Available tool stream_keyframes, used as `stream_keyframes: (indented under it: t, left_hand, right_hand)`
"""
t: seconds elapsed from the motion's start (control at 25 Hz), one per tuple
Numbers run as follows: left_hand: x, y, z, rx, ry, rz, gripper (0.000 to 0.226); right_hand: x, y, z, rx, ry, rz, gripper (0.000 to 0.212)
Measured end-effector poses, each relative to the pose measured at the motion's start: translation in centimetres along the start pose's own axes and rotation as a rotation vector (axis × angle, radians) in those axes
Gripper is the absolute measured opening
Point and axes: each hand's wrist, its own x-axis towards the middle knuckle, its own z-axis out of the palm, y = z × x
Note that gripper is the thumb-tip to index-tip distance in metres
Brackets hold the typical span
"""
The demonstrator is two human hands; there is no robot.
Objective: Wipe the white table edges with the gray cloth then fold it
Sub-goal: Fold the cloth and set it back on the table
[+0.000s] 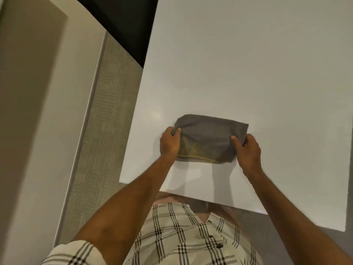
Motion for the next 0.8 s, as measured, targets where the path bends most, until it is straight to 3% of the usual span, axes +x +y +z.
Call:
stream_keyframes:
  t: [0.12, 0.4, 0.52, 0.8]
  left_hand:
    - [6.2, 3.2, -3.3, -0.06, 0.053, 0.016, 0.036]
    - [18.5, 11.3, -7.2, -0.157, 0.142, 0.106, 0.026]
    - [22.4, 13.6, -7.7, -0.173, 0.146, 0.108, 0.025]
    - [27.6, 16.5, -7.9, -0.115, 0.15, 0.142, 0.022]
  right_hand:
    - [4.2, -6.3, 3.5, -0.074, 0.012, -0.112, 0.041]
    - [14.2, -17.6, 8.8, -0.128, 0.056, -0.271, 0.03]
    - [17.7, -20.6, 10.1, -0.13, 0.052, -0.305, 0.036]
    - [22.6, -23.9, 11.6, -0.096, 0.078, -0.201, 0.025]
